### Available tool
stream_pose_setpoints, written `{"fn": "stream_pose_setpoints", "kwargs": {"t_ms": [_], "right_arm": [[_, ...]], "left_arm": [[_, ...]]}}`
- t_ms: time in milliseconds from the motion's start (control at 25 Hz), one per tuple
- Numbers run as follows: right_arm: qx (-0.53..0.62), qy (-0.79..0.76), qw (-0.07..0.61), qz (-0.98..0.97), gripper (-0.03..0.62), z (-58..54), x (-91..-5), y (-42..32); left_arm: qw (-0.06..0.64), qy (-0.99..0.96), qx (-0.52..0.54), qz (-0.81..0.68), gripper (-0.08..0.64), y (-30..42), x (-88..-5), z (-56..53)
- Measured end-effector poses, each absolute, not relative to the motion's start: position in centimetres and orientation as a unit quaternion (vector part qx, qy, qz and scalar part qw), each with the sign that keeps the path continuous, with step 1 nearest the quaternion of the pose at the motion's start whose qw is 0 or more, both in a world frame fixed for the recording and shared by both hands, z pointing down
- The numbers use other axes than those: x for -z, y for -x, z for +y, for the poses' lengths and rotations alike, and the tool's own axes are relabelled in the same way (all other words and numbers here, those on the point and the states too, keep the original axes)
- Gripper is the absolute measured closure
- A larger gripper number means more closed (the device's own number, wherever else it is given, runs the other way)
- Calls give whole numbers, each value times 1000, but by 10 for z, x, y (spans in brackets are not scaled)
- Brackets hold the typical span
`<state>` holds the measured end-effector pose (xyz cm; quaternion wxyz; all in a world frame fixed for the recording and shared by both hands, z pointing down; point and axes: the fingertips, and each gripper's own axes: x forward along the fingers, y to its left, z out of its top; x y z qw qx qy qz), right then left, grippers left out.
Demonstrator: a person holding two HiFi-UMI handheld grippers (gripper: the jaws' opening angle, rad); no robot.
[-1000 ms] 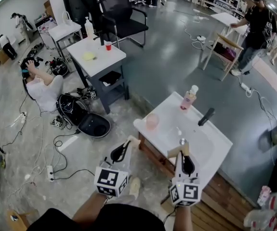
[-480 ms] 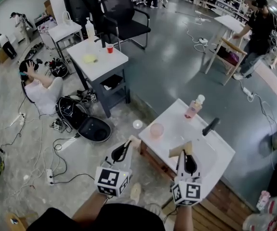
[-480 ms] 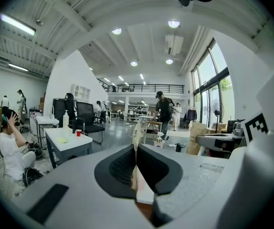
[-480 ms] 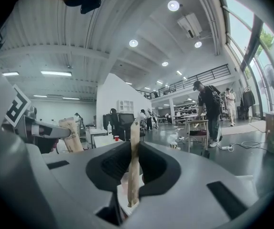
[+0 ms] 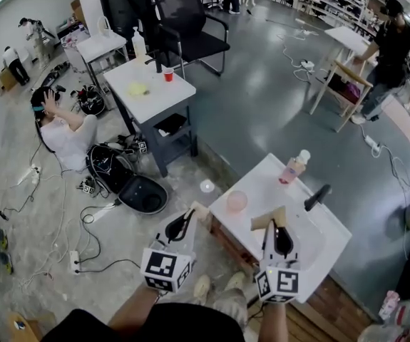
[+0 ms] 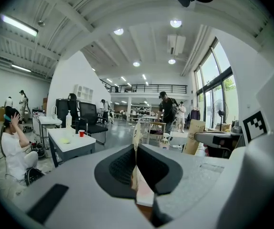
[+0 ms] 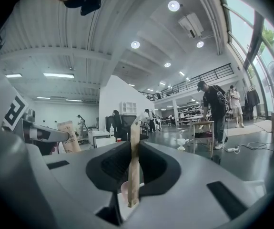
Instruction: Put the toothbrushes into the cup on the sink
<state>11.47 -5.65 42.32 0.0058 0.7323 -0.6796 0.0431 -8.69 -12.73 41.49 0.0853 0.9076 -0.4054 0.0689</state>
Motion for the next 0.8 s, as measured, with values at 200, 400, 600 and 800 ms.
{"fn": "stream_pose_setpoints", "kwargs": {"t_ms": [200,400,600,800], "right_arm": [[-47,-712,6,-700,543,-79,-426,-115],[-55,-683,10,-728,543,-106,-432,-118],[-62,-655,12,-753,543,-137,-439,-115],[-72,-632,18,-771,543,-159,-460,-114]], "left_arm": [[92,-895,-69,-431,555,90,-420,-137],[101,-877,-70,-465,555,92,-427,-145],[110,-853,-77,-504,555,101,-439,-155],[114,-833,-80,-535,555,106,-448,-161]]}}
